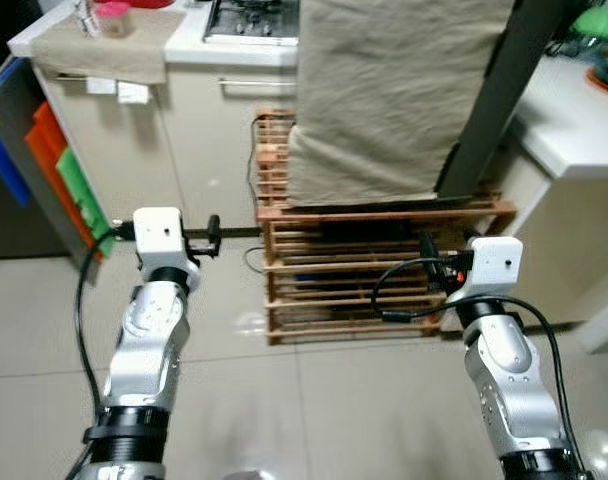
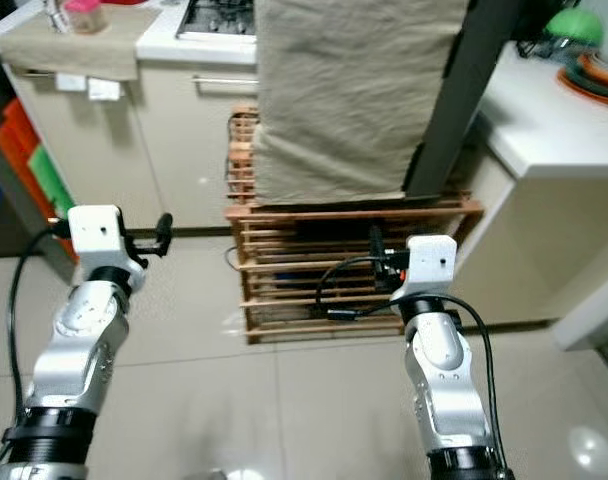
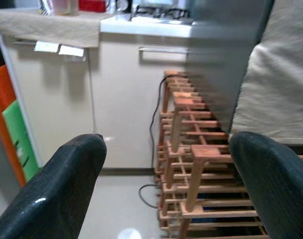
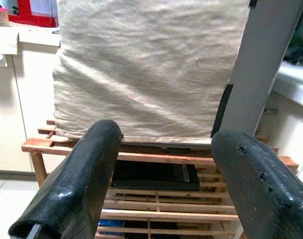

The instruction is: Restocking fridge

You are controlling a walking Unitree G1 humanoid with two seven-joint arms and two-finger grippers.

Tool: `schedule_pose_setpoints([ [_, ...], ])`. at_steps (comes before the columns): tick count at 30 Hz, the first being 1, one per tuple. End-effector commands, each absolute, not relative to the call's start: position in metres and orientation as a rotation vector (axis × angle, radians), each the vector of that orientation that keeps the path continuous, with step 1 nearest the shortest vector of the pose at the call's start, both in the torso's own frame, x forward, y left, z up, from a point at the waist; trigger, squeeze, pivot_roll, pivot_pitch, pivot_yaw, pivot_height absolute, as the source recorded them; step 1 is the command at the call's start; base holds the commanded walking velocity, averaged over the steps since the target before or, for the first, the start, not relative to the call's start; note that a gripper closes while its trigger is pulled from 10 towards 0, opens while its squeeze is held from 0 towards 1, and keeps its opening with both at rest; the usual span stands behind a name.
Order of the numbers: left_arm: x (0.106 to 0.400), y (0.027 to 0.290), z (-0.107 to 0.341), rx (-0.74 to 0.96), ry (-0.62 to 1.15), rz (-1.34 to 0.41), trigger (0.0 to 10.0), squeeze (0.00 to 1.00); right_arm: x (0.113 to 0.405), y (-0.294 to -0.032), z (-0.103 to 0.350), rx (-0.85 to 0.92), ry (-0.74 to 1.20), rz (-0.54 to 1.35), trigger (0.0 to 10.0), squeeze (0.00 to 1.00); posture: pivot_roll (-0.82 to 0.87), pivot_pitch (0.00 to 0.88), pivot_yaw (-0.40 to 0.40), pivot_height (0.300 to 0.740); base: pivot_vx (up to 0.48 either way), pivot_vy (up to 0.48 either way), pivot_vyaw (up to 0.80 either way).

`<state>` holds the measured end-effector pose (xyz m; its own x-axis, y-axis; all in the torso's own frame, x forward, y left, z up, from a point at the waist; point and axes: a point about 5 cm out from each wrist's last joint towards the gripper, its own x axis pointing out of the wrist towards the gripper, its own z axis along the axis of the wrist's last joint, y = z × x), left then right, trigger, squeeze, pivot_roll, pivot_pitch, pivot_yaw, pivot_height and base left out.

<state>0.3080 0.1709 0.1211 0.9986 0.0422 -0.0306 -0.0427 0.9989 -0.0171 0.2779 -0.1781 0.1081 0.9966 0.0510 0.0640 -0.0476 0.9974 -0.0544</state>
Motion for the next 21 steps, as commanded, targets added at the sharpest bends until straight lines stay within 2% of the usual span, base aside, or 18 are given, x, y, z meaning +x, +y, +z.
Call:
schedule_pose_setpoints([
  [1, 0.308, 0.170, 0.127, -0.017, 0.002, 0.033, 10.0, 0.00, 0.278, -0.182, 0.114, -0.069, -0.092, 0.037, 10.0, 0.00, -0.08, 0.000, -0.018, 0.740, 0.379, 0.000, 0.00],
  [3, 0.308, 0.170, 0.127, -0.017, 0.002, 0.033, 10.0, 0.00, 0.278, -0.182, 0.114, -0.069, -0.092, 0.037, 10.0, 0.00, -0.08, 0.000, -0.018, 0.740, 0.379, 0.000, 0.00],
  [6, 0.308, 0.173, 0.126, -0.007, 0.006, 0.047, 10.0, 0.00, 0.273, -0.190, 0.118, -0.081, -0.125, -0.001, 10.0, 0.00, -0.08, 0.000, -0.018, 0.740, 0.285, 0.386, 0.00],
  [10, 0.307, 0.170, 0.125, 0.004, 0.000, 0.030, 10.0, 0.00, 0.272, -0.192, 0.118, -0.078, -0.115, -0.015, 10.0, 0.00, -0.08, 0.000, -0.017, 0.740, 0.000, 0.474, 0.00],
  [21, 0.307, 0.165, 0.127, -0.038, -0.016, -0.004, 10.0, 0.00, 0.275, -0.199, 0.122, -0.079, -0.123, -0.043, 10.0, 0.00, -0.09, 0.000, -0.014, 0.740, 0.000, 0.480, -0.77],
])
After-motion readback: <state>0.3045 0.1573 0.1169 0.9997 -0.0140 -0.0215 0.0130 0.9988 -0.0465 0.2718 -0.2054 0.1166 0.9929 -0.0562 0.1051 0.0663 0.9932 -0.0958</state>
